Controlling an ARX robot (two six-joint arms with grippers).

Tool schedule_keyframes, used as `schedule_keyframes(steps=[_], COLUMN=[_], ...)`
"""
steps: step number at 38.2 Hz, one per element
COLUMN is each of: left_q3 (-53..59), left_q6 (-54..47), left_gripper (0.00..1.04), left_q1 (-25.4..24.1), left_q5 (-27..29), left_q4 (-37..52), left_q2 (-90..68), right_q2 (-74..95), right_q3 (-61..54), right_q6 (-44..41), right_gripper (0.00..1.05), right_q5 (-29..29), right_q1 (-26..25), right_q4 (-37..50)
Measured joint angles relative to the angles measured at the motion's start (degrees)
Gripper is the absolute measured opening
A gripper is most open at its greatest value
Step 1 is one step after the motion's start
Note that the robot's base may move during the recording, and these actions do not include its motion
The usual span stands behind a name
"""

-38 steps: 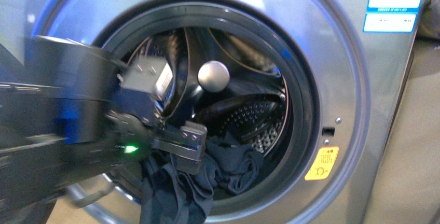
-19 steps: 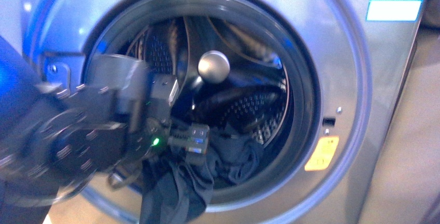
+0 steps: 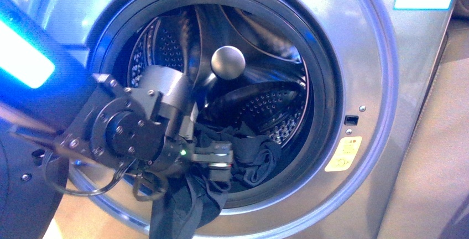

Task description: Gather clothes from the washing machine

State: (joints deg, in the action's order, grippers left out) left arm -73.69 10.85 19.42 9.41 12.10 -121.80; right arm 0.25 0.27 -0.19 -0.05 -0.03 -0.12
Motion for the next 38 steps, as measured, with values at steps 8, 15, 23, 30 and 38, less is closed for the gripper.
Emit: schedule_keyframes(steps=[8, 15, 23, 30, 38], left_q3=[-1.86, -4.26, -5.29, -5.38, -5.40], left_q6=[1.75, 2.78, 2.67, 1.49, -1.05], left_gripper=[0.98, 0.98, 0.98, 0.98, 0.69], left_q1=[1.16, 1.46, 2.47, 3.63, 4.44], left_q5=[2.10, 3.56, 3.63, 3.02, 3.74], left_q4=[-2.12, -4.00, -4.09, -3.37, -3.21], left_q2=[-1.42, -3.13, -4.48, -5.44, -6.14], right_q2=[0.00, 0.00, 0.00, 0.00, 0.00], right_q3=[0.00, 0.00, 0.00, 0.00, 0.00], right_q6=[0.00, 0.00, 0.00, 0.00, 0.00], right_gripper=[0.97, 0.97, 0.97, 0.97, 0.97], right_q5=[0.00, 0.00, 0.00, 0.00, 0.00], right_q1=[0.00, 0.00, 0.00, 0.00, 0.00], right_q4=[0.00, 0.00, 0.00, 0.00, 0.00])
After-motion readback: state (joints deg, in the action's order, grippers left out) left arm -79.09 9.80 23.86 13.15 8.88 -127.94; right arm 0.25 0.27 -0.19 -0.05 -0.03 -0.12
